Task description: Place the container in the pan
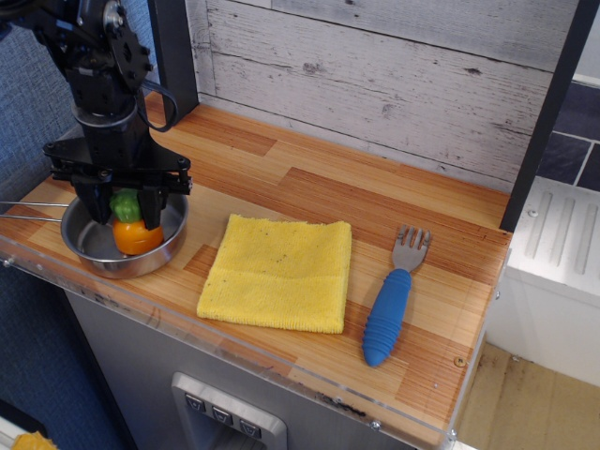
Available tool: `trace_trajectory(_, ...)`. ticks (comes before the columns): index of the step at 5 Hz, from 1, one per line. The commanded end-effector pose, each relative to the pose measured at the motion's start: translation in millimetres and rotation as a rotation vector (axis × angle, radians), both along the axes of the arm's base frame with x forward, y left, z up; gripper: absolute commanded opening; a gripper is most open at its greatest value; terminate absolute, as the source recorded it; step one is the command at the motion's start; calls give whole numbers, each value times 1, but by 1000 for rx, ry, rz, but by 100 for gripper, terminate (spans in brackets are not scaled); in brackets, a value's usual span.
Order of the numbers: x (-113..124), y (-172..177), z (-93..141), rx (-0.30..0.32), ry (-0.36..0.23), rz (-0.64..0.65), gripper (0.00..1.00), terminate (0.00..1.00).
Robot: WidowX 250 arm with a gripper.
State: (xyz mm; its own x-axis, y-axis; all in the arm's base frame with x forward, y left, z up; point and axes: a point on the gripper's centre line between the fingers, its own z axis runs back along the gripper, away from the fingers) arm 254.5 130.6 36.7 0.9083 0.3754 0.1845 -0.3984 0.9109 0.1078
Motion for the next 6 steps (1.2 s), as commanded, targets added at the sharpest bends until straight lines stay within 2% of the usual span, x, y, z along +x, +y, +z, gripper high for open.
trace_trajectory(1, 1, 8, 18, 59, -41, 110, 100, 0)
trace_trajectory(4, 2, 10, 28, 83, -57, 132, 100, 0)
trace_trajectory(5, 7, 5, 48, 99, -65, 106, 100, 0)
trace_trajectory(6, 10, 1, 78, 118, -74, 86, 100, 0)
